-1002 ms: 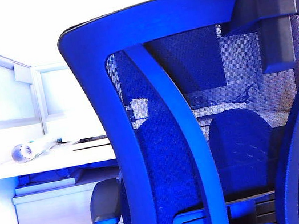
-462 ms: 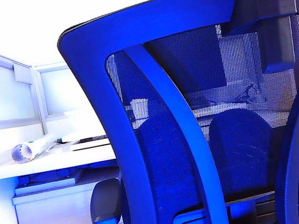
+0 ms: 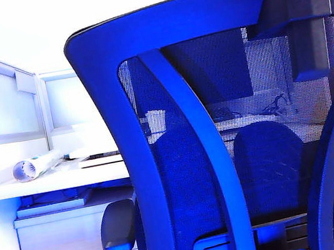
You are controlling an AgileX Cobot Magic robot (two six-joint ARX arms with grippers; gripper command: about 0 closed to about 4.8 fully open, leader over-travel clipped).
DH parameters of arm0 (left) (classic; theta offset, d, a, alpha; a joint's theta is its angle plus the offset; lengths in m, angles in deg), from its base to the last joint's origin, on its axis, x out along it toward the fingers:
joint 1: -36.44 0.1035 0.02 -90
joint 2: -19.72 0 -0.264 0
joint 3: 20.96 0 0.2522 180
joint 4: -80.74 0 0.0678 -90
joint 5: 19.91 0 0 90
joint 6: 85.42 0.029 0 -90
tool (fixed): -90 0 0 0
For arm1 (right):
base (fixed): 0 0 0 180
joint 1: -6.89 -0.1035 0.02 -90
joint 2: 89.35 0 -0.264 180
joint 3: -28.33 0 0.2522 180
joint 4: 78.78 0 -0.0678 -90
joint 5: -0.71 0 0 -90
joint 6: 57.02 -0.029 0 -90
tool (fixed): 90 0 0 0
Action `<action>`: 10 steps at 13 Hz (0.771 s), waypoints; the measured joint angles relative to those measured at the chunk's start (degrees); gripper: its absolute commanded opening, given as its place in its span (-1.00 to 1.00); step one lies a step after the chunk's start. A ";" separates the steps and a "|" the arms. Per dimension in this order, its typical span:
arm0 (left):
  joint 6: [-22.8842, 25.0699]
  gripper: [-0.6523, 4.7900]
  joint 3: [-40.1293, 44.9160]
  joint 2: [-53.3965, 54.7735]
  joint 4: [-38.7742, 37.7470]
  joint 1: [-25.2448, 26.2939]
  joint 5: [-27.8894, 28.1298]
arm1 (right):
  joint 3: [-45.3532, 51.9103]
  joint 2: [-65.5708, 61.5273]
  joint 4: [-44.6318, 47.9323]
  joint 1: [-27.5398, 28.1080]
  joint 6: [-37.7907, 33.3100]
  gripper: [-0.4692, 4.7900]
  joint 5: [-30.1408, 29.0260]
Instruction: Pull out the black chair under the table.
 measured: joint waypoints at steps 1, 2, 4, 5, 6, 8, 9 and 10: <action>-0.02 -0.78 0.00 0.00 0.00 0.00 1.66 | 3.34 0.24 2.89 0.00 -0.02 -0.83 1.53; -0.02 -0.78 0.00 0.00 -0.02 0.00 2.34 | 4.15 0.24 3.43 0.00 0.00 -0.83 2.08; 0.74 -0.78 0.00 0.00 -0.87 0.00 6.73 | 8.85 0.22 6.95 0.07 2.47 -0.83 2.82; 1.42 -0.78 0.00 0.00 -1.81 0.00 8.07 | 10.10 0.22 7.82 0.07 3.72 -0.83 2.84; 3.34 -0.78 0.00 0.00 -3.93 0.00 9.92 | 12.26 0.24 9.42 0.15 5.55 -0.83 2.95; 5.53 -0.78 0.00 0.00 -5.20 0.00 10.05 | 14.69 0.24 9.66 1.51 6.80 -0.83 3.50; 5.88 -0.78 0.00 0.00 -5.20 0.00 10.34 | 15.10 0.24 9.57 2.43 7.02 -0.83 3.50; 6.08 -0.78 0.00 0.00 -5.20 0.02 10.93 | 15.10 0.24 9.64 3.54 7.37 -0.83 3.34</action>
